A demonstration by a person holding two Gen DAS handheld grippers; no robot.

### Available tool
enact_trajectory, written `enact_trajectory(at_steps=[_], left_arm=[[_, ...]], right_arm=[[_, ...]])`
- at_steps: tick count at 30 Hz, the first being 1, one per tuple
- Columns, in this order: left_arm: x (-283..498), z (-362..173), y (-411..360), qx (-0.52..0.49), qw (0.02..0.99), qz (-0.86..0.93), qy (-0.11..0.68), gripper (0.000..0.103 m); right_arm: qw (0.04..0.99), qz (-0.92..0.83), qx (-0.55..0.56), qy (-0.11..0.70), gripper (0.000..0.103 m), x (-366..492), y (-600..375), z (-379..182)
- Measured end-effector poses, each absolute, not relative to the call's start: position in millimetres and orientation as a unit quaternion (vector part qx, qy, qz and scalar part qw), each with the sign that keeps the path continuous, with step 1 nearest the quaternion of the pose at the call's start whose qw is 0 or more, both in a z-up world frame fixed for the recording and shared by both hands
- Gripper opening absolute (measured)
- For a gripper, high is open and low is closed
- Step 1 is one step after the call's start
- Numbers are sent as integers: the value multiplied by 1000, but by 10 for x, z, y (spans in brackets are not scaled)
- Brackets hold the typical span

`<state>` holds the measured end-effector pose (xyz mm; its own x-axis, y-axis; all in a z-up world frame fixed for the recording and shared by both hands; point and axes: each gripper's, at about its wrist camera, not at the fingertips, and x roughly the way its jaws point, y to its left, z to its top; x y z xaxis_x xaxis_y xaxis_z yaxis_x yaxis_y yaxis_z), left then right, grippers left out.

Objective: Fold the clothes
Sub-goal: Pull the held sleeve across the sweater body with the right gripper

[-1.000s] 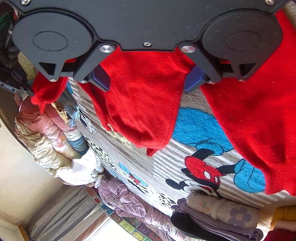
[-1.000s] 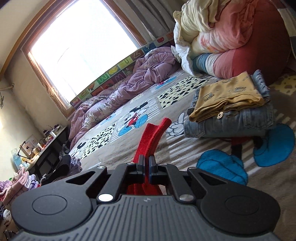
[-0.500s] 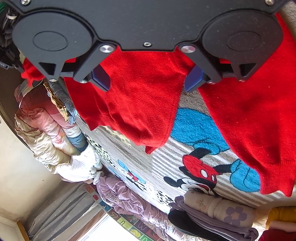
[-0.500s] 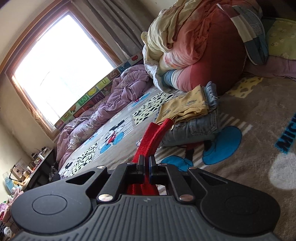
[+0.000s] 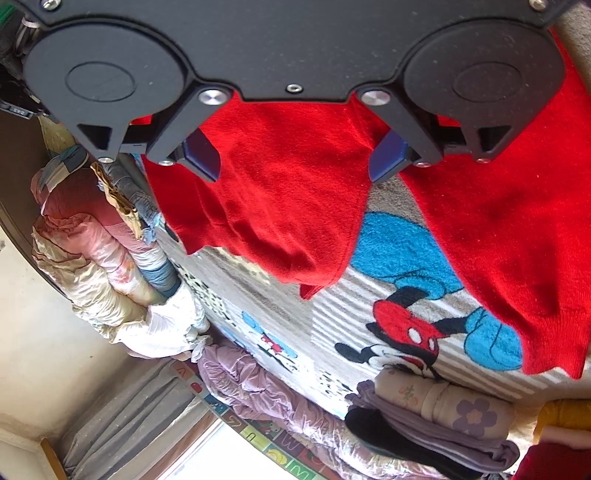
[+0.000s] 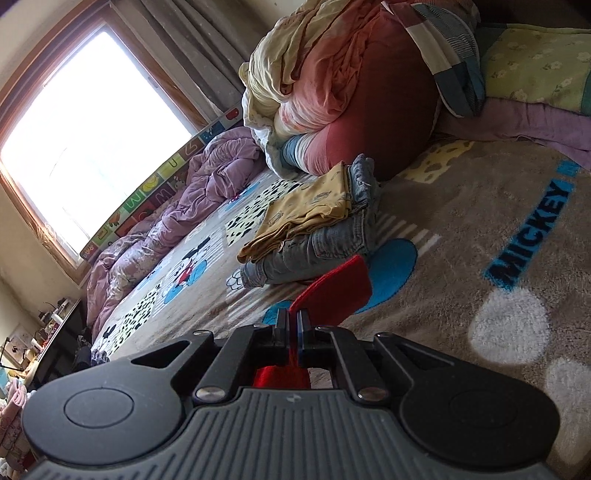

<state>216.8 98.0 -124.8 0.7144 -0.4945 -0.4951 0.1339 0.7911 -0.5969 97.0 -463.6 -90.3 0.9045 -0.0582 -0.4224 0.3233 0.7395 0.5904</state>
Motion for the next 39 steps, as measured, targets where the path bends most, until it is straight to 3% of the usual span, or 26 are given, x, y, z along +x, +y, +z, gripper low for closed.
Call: enact_trajectory(at_steps=[6,10,11,12,14,20,22,24,27,39], left_arm=[[2174,-1244,982,-270,887,-174,332,88],[2186,-1247,977,-268,887,-175,334,88],[2194,-1247,972,-267,887,-176,334,88],[2201,-1248,967,-266,887,-177,334,88],[2220,-1256,956,-263,887,-177,336,88],[2263,-1286,916,-256,886,-178,343,88],[2271,-1292,909,-253,886,-180,345,88],[2282,-1300,901,-251,885,-181,347,88],[2294,-1304,899,-251,885,-182,348,88],[2317,-1305,907,-251,883,-186,349,88]], right_arm=[[896,-123,336,264,6,1223,-4704,-1073],[861,-128,390,301,14,1290,-4836,-1349],[857,-127,404,293,22,1275,-4862,-1381],[853,-128,418,284,41,1258,-4887,-1405],[841,-130,450,269,54,1242,-4962,-1471],[833,-123,471,263,50,1343,-5067,-1597],[839,-125,459,263,42,1387,-5069,-1606],[851,-124,438,262,20,1432,-5050,-1583],[876,-111,394,254,7,1512,-5005,-1482],[939,-43,266,215,7,1952,-4810,-901]])
